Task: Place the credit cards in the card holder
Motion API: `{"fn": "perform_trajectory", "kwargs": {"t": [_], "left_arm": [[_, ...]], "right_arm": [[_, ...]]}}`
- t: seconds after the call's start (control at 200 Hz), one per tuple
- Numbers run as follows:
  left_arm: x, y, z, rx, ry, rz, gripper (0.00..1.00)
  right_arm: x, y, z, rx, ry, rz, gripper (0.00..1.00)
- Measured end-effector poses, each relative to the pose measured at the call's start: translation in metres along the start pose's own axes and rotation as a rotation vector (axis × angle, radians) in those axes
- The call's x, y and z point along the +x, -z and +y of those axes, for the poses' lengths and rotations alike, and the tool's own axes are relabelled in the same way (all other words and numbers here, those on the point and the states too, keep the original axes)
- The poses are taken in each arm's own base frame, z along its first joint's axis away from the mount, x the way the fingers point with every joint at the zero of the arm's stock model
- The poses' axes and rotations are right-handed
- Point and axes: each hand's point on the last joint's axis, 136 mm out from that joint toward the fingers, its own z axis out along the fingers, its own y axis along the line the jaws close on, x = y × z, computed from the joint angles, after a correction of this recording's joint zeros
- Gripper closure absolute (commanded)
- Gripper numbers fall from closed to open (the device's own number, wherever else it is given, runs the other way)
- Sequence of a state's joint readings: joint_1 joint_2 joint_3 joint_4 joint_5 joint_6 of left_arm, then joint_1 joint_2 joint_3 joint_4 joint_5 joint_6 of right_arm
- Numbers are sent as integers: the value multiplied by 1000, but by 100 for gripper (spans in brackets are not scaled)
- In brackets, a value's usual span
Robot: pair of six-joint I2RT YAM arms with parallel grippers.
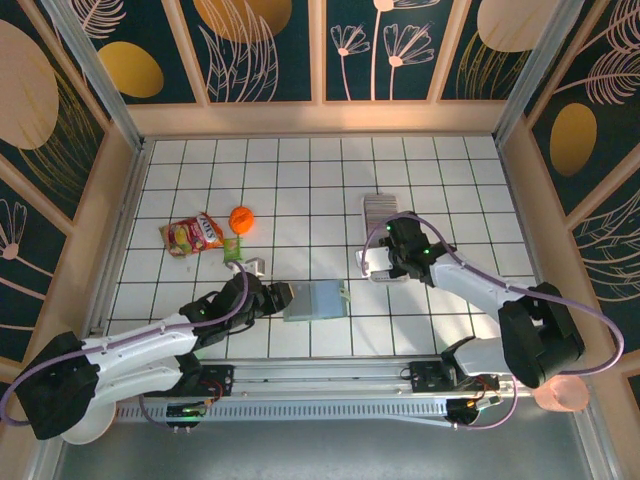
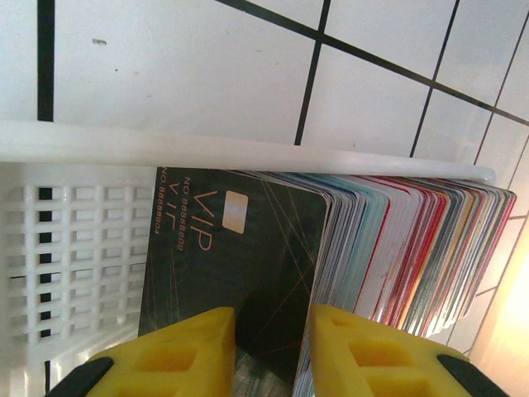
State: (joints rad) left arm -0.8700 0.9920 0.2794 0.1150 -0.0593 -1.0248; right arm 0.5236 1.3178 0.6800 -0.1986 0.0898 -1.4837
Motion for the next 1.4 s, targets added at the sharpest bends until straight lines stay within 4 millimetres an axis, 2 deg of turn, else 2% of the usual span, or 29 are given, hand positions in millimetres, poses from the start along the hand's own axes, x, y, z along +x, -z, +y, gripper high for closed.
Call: {"fn": "perform_trajectory", "kwargs": {"t": [0.46, 0.525, 0.921, 1.036, 1.401], "left_arm": [[0, -1, -1, 3, 1, -1, 53], [0, -1, 0, 1, 0, 1, 53], [1, -1, 0, 2, 1, 7, 53], [1, -2, -1, 3, 0, 6, 53], [1, -2, -2, 8, 0, 4, 54]], "right_arm": [[0, 5, -1, 5, -5, -4, 84], [0, 6, 0, 4, -8, -5, 89], [-2, 18, 8, -28, -51, -15, 90], [-5, 23, 11, -45, -69, -18, 96], [-7, 37, 12, -41, -102, -25, 100]]}}
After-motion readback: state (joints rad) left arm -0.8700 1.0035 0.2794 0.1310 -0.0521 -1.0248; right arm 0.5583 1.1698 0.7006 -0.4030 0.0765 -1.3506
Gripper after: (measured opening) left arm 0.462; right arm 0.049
